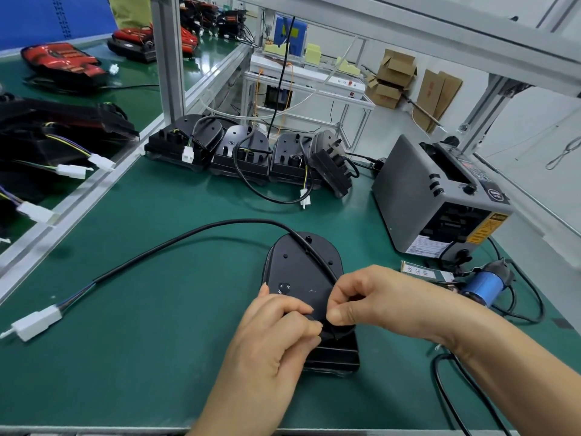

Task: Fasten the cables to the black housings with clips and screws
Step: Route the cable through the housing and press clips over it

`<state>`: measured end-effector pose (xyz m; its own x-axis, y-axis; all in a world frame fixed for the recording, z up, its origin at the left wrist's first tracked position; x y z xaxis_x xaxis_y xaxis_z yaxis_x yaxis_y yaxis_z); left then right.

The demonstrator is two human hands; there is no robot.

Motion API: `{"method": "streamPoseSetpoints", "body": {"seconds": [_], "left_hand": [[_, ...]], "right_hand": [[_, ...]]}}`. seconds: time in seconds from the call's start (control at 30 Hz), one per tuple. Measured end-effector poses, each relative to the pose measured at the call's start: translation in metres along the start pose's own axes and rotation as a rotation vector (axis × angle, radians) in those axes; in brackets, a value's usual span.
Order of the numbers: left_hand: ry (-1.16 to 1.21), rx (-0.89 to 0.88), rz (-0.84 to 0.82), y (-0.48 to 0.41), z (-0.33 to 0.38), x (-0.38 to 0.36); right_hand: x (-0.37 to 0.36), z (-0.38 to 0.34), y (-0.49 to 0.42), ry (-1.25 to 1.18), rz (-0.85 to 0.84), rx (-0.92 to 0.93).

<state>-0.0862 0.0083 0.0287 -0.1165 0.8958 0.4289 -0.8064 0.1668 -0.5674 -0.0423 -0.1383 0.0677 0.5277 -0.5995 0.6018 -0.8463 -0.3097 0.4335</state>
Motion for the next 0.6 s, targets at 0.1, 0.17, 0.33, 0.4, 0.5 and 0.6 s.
{"method": "streamPoseSetpoints", "body": {"seconds": [0.1,0.17,0.33,0.4,0.5,0.6], "left_hand": [[0.003,0.001,0.004,0.0006,-0.0002,0.0001],[0.000,-0.002,0.008,0.0007,0.0001,0.0000],[0.000,-0.004,0.014,0.0004,0.0004,0.0001],[-0.001,-0.004,0.013,0.0004,0.0007,0.0002],[0.006,0.014,0.009,0.0003,0.0004,0.0008],[0.001,0.026,0.001,-0.0004,0.0014,0.0017]], "right_hand": [[-0.0006,0.0012,0.0011,-0.011,0.020,0.018],[-0.0012,0.0022,0.0016,-0.021,0.032,0.027],[-0.0030,0.0008,0.0010,0.012,0.053,0.037],[-0.0022,-0.0004,-0.0006,0.039,0.040,0.012],[0.0007,-0.0023,-0.0041,0.095,0.023,-0.035],[0.0021,-0.0045,-0.0067,0.139,0.009,-0.062]]}}
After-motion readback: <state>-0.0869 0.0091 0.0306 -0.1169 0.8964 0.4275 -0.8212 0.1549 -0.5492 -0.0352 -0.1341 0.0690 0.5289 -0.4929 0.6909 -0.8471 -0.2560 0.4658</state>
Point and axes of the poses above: each hand's wrist, its own y-axis away from the middle knuckle, its own x-axis out of the back of the hand, z = x × y, the point moved 6 cm from there along -y, towards the middle knuckle, and after that the axes turned 5 degrees about -y, right-handed, at the moved point
